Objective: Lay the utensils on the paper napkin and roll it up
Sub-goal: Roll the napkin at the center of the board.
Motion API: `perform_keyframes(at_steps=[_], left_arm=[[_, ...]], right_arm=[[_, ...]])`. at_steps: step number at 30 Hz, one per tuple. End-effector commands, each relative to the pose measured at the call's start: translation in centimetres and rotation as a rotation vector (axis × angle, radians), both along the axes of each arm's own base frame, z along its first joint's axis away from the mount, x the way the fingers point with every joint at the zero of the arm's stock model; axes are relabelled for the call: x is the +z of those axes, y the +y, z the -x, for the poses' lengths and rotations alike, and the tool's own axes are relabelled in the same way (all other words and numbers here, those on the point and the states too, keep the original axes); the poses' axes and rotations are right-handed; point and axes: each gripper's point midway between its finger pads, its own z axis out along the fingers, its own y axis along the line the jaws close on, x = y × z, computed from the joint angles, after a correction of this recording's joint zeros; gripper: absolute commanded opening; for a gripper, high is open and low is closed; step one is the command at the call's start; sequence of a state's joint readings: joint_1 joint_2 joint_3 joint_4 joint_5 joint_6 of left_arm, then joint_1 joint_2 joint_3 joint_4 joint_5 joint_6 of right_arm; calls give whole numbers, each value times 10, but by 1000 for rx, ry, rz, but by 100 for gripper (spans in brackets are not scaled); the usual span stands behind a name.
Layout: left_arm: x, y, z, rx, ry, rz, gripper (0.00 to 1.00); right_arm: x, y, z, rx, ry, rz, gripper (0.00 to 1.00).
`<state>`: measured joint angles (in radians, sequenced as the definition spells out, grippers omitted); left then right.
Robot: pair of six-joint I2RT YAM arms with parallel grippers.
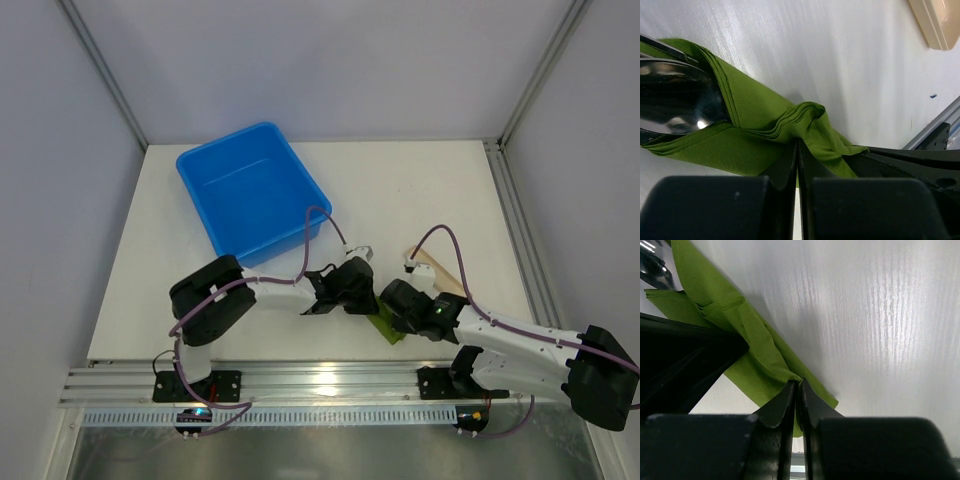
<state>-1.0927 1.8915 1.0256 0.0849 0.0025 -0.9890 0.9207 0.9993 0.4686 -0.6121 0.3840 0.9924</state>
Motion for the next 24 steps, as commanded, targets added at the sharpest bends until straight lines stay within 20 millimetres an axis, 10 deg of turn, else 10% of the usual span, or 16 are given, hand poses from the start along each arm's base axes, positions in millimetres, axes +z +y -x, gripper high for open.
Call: perform_keyframes(at_steps=[1,16,24], left_arm=[[-22,14,1,7,10,-70,0],[-20,17,2,-4,3,-83,0],[-5,19,-6,2,-48,-92,0]], right_arm=[[13,-7,-11,-21,-50,50,12],[-4,-6,-17,8,3,155,27],[-21,13,0,60,68,41,8]])
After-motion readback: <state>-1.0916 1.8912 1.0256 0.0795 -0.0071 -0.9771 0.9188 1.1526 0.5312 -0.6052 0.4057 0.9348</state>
